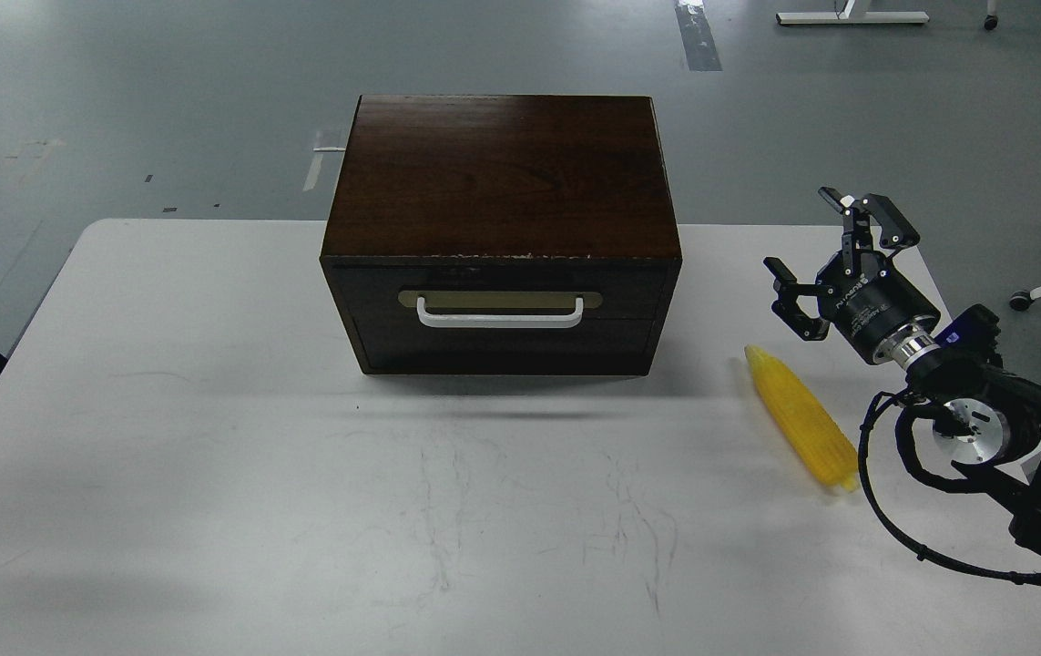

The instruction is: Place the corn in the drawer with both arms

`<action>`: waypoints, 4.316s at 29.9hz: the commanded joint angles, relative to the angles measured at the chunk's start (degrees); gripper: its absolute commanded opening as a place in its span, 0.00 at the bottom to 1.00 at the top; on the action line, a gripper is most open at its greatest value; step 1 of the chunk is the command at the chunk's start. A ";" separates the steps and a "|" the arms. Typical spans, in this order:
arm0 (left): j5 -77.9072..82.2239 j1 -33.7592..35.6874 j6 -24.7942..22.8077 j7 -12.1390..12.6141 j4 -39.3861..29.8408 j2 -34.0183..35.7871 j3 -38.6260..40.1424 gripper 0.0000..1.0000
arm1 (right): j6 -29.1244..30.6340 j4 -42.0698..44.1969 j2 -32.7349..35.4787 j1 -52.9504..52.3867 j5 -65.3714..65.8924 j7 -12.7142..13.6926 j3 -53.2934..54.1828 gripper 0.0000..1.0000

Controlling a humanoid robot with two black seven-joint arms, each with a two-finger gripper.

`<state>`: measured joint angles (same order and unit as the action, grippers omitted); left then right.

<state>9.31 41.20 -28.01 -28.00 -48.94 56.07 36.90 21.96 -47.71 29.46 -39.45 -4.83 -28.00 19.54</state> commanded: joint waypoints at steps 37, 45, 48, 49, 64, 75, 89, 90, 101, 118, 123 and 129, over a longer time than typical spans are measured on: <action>115.69 29.55 0.01 0.00 -43.08 -13.07 -24.24 0.98 | -0.25 1.56 -0.10 0.16 0.00 0.00 1.29 1.00; 115.69 34.20 0.01 0.00 -40.18 -19.32 -31.44 0.98 | -0.34 1.56 -0.10 0.60 0.00 0.00 1.29 1.00; 115.69 34.74 0.01 0.00 -37.99 -21.17 -32.07 0.98 | -0.34 1.56 -0.10 0.60 0.00 0.00 1.29 1.00; 115.69 34.74 0.01 0.00 -37.02 -22.04 -32.07 0.98 | -0.34 1.56 -0.10 0.60 0.00 0.00 1.29 1.00; 115.69 36.15 0.01 0.00 -33.50 -25.57 -34.27 0.98 | -0.25 1.48 -0.19 2.10 0.00 0.00 1.20 1.00; 115.69 36.24 0.01 0.00 -33.32 -26.88 -35.50 0.98 | -0.25 1.48 -0.10 1.66 0.00 0.00 1.29 1.00; 115.69 36.32 0.01 0.00 -26.91 -30.75 -37.25 0.98 | -0.34 1.48 0.08 1.48 0.00 0.00 2.08 1.00; 115.69 36.32 0.01 0.00 -26.47 -31.10 -37.25 0.98 | -0.25 1.48 0.16 1.48 0.00 0.00 2.17 1.00; 115.69 36.15 0.01 0.00 -25.06 -31.19 -38.92 0.98 | -0.25 1.48 0.60 1.48 0.00 0.00 2.17 1.00; 115.69 35.27 0.01 0.00 -25.23 -31.11 -40.42 0.98 | -0.34 1.56 0.87 1.48 0.00 0.00 2.61 1.00; 115.69 35.53 0.01 0.00 -25.67 -31.19 -43.14 0.98 | -0.34 1.65 0.95 1.48 0.00 0.00 2.61 1.00; 115.69 35.79 0.01 0.00 -28.66 -31.28 -43.14 0.98 | -0.34 1.65 0.95 1.66 0.00 0.00 2.87 1.00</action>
<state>125.00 76.72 -28.00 -27.99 -75.60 24.82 -6.21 21.62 -46.06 30.41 -37.96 -4.83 -28.00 22.23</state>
